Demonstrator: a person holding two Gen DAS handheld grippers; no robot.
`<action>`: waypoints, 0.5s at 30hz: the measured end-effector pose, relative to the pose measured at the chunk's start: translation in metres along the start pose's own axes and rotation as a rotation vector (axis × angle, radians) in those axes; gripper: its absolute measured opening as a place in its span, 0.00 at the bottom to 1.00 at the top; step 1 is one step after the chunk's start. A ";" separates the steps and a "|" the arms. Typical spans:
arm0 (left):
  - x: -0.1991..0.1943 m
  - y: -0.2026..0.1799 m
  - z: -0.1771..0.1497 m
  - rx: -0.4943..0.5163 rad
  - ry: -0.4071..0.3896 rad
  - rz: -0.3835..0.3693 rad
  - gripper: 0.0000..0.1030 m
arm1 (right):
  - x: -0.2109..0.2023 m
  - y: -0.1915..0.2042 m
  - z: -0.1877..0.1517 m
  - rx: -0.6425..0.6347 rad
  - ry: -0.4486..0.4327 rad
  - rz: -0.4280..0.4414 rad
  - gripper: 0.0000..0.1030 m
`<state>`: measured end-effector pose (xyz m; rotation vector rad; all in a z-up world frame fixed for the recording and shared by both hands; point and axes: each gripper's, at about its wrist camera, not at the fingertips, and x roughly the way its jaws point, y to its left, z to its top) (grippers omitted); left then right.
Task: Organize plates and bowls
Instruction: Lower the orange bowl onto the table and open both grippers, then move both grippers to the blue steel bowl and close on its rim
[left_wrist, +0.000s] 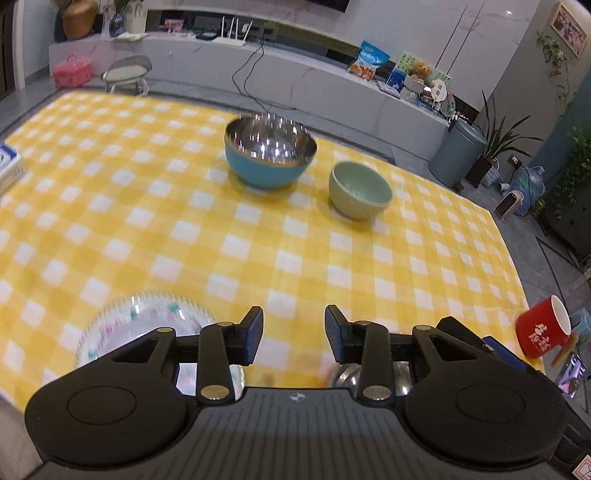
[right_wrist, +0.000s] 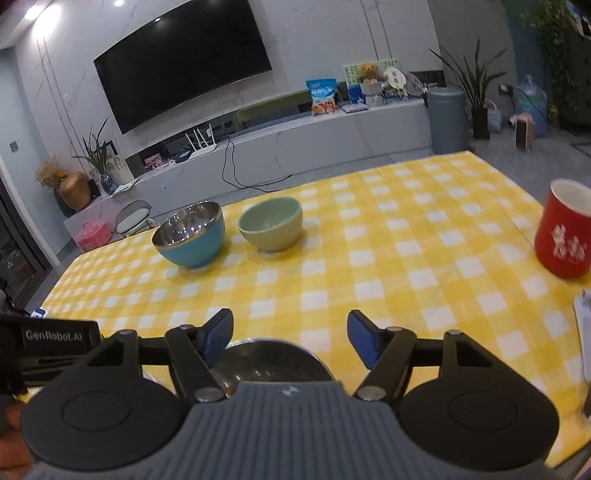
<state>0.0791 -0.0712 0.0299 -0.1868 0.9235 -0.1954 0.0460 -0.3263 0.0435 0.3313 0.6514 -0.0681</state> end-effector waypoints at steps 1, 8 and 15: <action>0.001 0.000 0.005 0.013 -0.009 0.001 0.41 | 0.003 0.004 0.003 -0.010 -0.003 -0.004 0.70; 0.012 0.009 0.039 0.058 -0.038 -0.002 0.45 | 0.027 0.024 0.028 -0.007 -0.004 -0.030 0.87; 0.026 0.020 0.065 0.079 -0.085 0.014 0.52 | 0.064 0.039 0.055 0.071 0.071 0.029 0.87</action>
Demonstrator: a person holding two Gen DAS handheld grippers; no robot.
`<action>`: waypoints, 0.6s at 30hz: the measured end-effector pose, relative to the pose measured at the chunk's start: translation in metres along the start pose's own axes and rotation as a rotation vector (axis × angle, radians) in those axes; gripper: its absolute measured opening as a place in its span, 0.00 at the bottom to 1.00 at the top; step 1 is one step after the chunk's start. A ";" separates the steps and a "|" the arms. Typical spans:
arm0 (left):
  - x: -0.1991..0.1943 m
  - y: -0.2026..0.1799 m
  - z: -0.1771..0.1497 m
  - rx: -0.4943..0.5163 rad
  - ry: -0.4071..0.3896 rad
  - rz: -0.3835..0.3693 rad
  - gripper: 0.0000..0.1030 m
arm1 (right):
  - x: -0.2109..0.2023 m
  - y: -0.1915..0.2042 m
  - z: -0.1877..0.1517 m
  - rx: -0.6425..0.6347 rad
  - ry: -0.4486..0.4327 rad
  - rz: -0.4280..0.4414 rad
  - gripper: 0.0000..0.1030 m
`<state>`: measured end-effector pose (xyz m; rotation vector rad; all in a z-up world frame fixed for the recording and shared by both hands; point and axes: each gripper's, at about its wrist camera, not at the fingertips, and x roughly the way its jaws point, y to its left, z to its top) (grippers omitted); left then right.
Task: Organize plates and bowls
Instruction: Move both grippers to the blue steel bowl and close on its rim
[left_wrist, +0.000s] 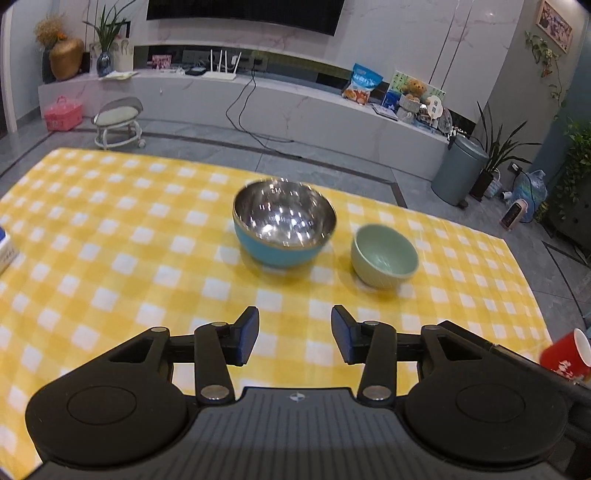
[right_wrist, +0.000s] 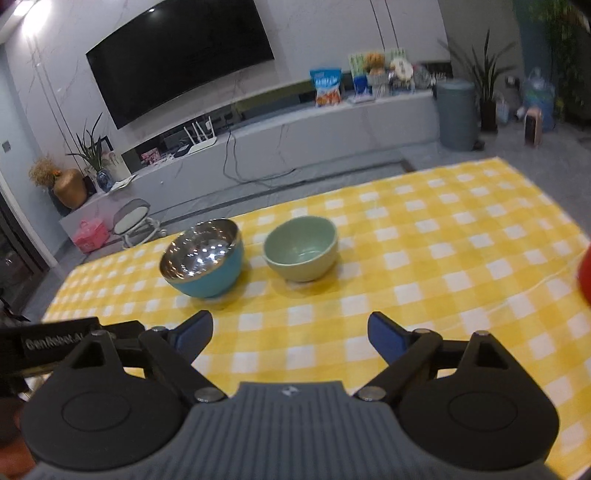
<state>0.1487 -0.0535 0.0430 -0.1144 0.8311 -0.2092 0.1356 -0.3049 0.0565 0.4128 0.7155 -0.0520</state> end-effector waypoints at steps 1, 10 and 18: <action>0.003 0.002 0.004 0.004 -0.006 0.001 0.54 | 0.006 0.001 0.004 0.013 0.013 0.008 0.87; 0.042 0.022 0.040 -0.015 -0.051 0.044 0.56 | 0.065 0.014 0.039 0.087 0.107 0.016 0.73; 0.096 0.040 0.066 -0.040 -0.052 0.091 0.56 | 0.117 0.035 0.054 0.167 0.114 -0.008 0.65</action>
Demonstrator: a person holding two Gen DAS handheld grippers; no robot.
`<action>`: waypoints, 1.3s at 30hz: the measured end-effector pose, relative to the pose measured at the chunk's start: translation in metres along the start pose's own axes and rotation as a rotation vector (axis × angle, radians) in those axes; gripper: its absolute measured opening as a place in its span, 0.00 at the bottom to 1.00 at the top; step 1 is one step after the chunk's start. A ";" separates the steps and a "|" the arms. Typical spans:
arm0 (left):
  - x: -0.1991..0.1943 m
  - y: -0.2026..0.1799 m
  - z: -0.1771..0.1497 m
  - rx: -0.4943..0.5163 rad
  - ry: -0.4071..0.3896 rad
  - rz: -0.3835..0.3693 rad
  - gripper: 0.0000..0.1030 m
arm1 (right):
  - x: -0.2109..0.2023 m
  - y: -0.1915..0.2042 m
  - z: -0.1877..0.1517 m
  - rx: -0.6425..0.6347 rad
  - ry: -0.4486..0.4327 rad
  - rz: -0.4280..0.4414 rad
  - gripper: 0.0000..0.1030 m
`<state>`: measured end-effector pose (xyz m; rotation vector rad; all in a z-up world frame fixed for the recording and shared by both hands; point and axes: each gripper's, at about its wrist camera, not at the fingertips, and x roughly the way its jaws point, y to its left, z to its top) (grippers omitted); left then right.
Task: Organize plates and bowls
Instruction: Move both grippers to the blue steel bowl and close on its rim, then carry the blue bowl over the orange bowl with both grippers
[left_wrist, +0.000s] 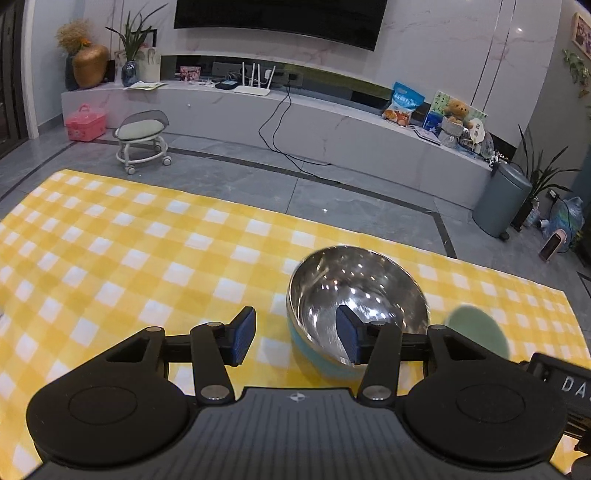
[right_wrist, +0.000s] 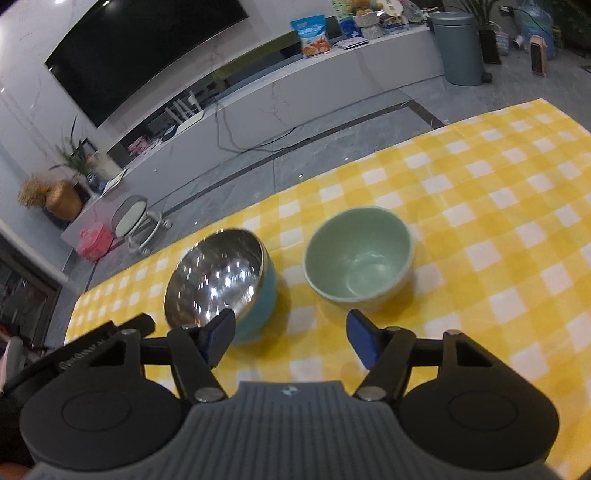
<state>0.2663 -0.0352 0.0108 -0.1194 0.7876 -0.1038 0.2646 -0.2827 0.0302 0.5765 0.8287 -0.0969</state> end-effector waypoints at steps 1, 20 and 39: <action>0.006 -0.001 0.002 0.008 0.005 0.004 0.56 | 0.005 0.003 0.002 0.008 -0.004 -0.009 0.65; 0.049 -0.016 -0.003 0.102 0.089 0.043 0.15 | 0.071 0.004 0.002 0.094 0.105 0.103 0.26; -0.031 -0.026 -0.015 0.147 0.057 0.037 0.12 | 0.003 -0.007 -0.016 0.076 0.117 0.144 0.10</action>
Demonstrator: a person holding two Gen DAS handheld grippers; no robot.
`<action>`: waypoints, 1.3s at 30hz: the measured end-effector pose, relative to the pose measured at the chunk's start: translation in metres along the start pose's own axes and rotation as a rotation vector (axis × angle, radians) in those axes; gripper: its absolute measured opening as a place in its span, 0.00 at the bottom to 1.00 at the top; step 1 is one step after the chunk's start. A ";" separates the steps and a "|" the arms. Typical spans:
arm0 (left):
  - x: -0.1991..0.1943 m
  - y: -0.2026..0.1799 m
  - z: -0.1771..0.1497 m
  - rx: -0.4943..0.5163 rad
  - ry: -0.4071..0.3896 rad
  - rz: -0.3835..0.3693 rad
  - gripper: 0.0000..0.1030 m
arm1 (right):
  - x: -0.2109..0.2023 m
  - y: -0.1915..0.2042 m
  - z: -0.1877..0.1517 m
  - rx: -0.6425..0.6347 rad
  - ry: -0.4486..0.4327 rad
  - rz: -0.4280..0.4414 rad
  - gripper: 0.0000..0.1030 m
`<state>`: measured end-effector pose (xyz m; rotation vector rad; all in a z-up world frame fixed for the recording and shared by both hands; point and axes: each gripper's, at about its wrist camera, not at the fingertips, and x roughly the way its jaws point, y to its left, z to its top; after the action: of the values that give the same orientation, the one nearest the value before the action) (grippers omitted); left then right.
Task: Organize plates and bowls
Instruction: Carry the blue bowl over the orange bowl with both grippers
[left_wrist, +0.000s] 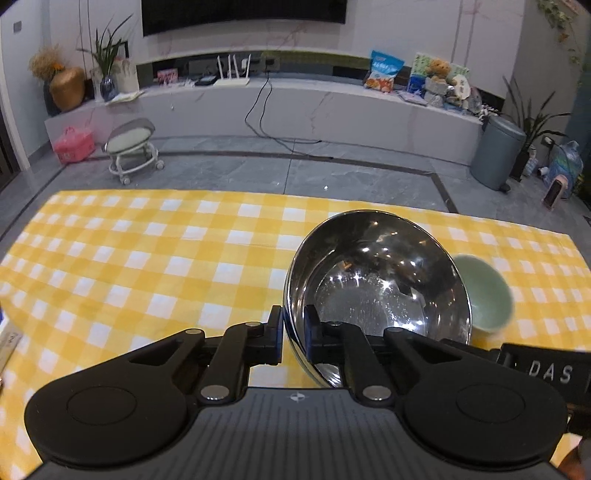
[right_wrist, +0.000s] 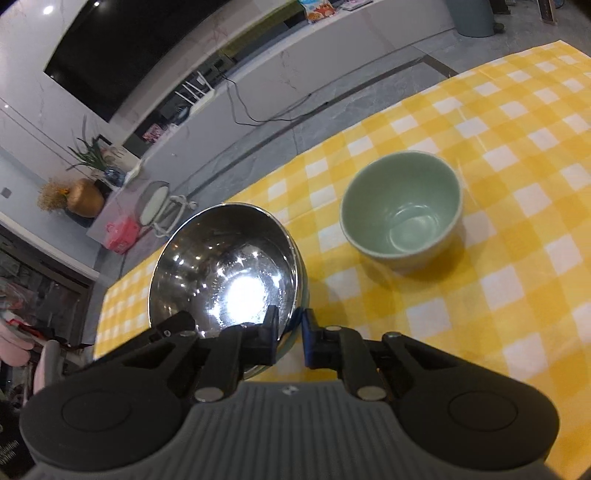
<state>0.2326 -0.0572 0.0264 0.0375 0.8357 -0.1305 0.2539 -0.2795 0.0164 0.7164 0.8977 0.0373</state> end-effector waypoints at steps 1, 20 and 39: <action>-0.008 -0.001 -0.002 -0.002 -0.002 -0.004 0.12 | -0.009 -0.001 -0.003 0.000 -0.005 0.006 0.09; -0.131 -0.032 -0.088 -0.154 0.069 -0.155 0.12 | -0.188 -0.070 -0.087 0.062 -0.082 0.109 0.09; -0.130 -0.062 -0.153 -0.237 0.218 -0.208 0.15 | -0.212 -0.155 -0.115 0.171 -0.015 0.129 0.10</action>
<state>0.0251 -0.0928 0.0214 -0.2630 1.0677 -0.2247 -0.0045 -0.4022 0.0274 0.9325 0.8460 0.0704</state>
